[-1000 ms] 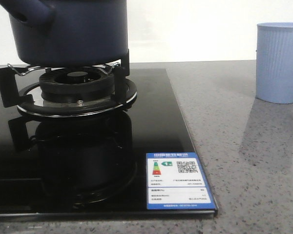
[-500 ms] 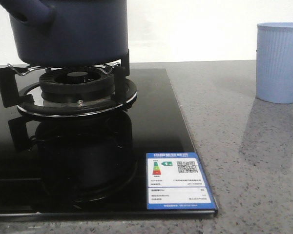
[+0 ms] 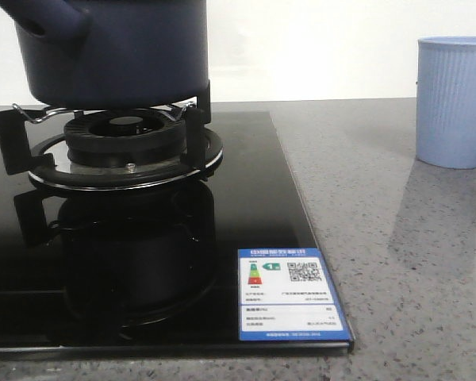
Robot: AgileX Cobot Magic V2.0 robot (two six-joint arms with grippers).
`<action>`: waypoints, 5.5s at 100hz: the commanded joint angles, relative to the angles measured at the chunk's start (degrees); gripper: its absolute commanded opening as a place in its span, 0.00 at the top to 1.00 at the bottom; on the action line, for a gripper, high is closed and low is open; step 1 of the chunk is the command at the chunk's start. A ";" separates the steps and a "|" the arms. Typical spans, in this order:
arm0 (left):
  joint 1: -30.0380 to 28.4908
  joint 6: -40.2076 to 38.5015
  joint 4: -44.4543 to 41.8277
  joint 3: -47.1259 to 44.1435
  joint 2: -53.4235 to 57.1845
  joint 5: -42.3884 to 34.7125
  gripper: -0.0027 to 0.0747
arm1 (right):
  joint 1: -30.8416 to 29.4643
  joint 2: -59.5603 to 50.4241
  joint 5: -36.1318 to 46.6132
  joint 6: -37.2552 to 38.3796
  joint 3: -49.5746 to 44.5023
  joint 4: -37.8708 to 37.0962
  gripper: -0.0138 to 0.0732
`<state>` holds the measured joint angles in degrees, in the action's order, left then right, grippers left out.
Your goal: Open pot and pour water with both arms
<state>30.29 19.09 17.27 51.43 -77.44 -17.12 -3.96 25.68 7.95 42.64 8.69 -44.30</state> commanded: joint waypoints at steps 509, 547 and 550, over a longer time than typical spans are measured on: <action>-22.86 -18.67 -10.44 -52.20 79.04 16.46 0.99 | 6.27 -22.26 -6.72 -48.27 -10.06 43.65 0.91; -22.86 -18.67 -10.44 -52.20 79.04 16.46 0.99 | 6.27 -27.48 -14.11 -48.18 -10.15 42.84 0.91; -22.86 -18.67 -10.44 -52.20 79.04 16.46 0.99 | 6.27 -27.48 -13.64 -48.18 -10.15 42.97 0.91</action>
<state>7.34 1.06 6.36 0.11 0.16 3.44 2.16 -0.38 -10.12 -4.95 -0.52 -0.90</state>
